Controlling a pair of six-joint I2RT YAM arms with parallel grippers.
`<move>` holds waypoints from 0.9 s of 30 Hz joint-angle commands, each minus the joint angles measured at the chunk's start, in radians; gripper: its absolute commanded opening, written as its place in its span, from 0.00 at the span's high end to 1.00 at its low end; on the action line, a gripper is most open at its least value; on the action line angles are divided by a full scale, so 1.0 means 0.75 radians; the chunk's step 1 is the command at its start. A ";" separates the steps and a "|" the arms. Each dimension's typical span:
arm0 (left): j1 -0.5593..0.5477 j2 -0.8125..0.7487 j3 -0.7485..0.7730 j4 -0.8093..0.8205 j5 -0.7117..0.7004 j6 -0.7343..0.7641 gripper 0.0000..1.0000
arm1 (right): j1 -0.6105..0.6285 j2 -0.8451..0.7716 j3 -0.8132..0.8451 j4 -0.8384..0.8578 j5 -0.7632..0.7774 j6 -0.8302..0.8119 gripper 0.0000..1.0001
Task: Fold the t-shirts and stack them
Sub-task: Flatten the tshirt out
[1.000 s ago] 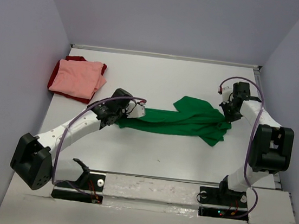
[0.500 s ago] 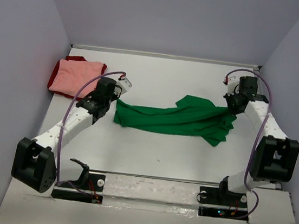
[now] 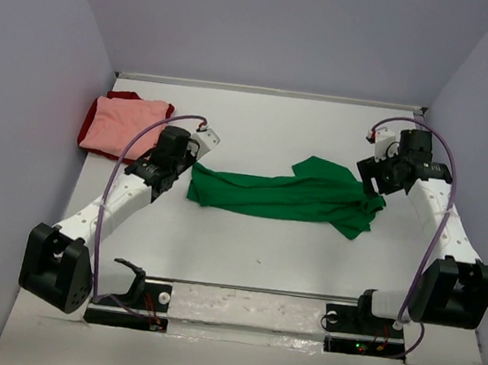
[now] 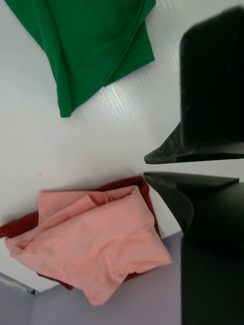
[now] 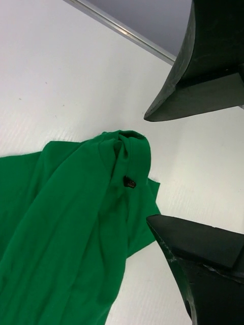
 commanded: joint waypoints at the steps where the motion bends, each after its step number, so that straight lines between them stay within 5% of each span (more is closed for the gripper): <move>1: 0.005 0.030 0.044 -0.006 0.170 0.044 0.73 | 0.005 0.086 0.098 0.010 0.025 0.033 0.20; 7: -0.003 0.141 0.062 -0.018 0.383 0.277 0.59 | 0.005 0.234 0.144 0.093 -0.072 0.125 0.20; 15: 0.036 0.435 0.199 -0.022 0.563 0.531 0.60 | 0.005 0.314 0.047 0.157 -0.091 0.095 0.21; 27: 0.089 0.648 0.316 0.005 0.525 0.686 0.57 | 0.005 0.377 0.023 0.167 -0.038 0.070 0.20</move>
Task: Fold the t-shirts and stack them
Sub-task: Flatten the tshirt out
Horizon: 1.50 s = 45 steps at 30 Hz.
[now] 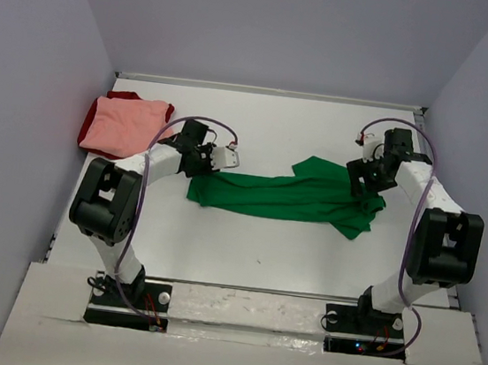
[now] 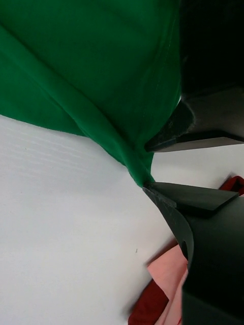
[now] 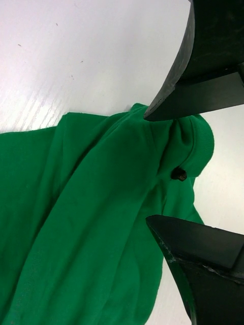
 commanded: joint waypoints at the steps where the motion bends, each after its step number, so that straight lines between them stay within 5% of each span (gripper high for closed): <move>1: 0.029 0.015 0.069 0.023 0.013 0.091 0.56 | 0.005 0.009 -0.009 0.055 0.029 -0.013 0.20; 29: 0.078 0.117 0.194 -0.152 0.111 0.191 0.51 | 0.005 0.056 -0.015 0.055 0.095 -0.031 0.21; 36: 0.082 0.176 0.220 -0.255 0.154 0.210 0.87 | 0.005 0.052 -0.017 0.055 0.101 -0.031 0.21; 40: 0.084 0.156 0.232 -0.281 0.199 0.210 0.99 | 0.005 0.062 -0.017 0.055 0.103 -0.033 0.21; 45: 0.086 0.133 0.253 -0.322 0.218 0.206 1.00 | 0.005 0.054 -0.013 0.057 0.103 -0.031 0.21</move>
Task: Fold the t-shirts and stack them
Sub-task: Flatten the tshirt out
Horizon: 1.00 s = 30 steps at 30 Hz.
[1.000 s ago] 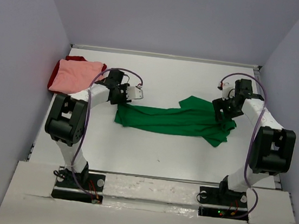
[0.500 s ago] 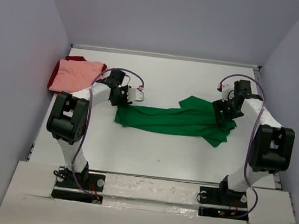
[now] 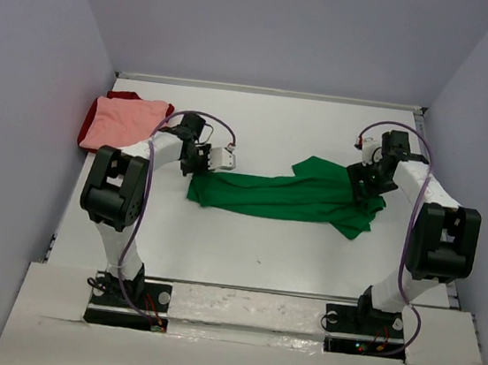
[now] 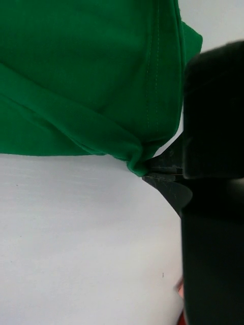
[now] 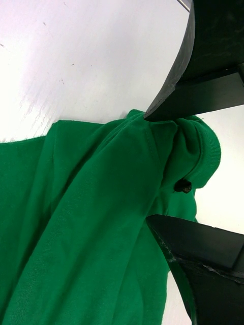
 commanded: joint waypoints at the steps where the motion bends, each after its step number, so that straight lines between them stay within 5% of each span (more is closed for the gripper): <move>1: 0.009 -0.058 0.060 -0.055 0.038 -0.017 1.00 | 0.005 -0.003 0.005 0.043 0.016 -0.008 0.21; 8: 0.008 -0.260 0.078 0.031 -0.107 -0.283 1.00 | 0.005 -0.020 0.113 0.043 0.041 0.048 0.21; 15: -0.010 -0.502 0.025 -0.026 -0.173 -0.336 1.00 | 0.005 0.044 0.218 0.035 0.051 0.097 0.21; 30: -0.122 -0.774 -0.145 -0.186 -0.179 -0.434 1.00 | 0.005 0.489 0.682 -0.202 -0.245 0.154 0.29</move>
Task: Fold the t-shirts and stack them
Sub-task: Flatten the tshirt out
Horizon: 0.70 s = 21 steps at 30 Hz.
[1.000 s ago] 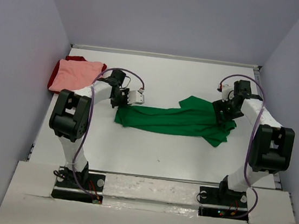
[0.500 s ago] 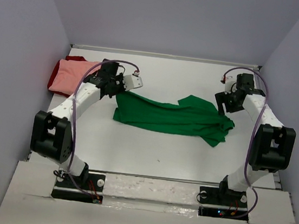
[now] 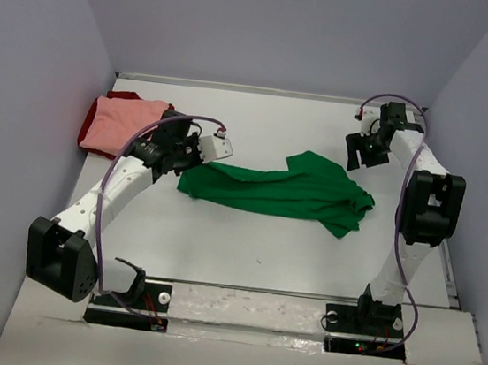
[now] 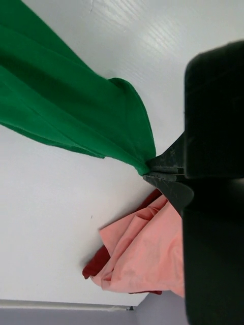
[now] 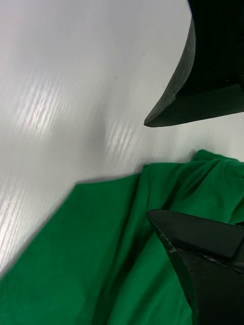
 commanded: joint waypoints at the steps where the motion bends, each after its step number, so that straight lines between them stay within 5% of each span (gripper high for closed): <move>1: -0.031 -0.056 -0.031 -0.046 -0.014 -0.061 1.00 | 0.005 0.104 0.143 -0.133 -0.140 0.028 0.30; 21: -0.085 -0.062 -0.103 -0.027 -0.026 -0.130 1.00 | 0.005 0.356 0.292 -0.227 -0.172 0.067 0.41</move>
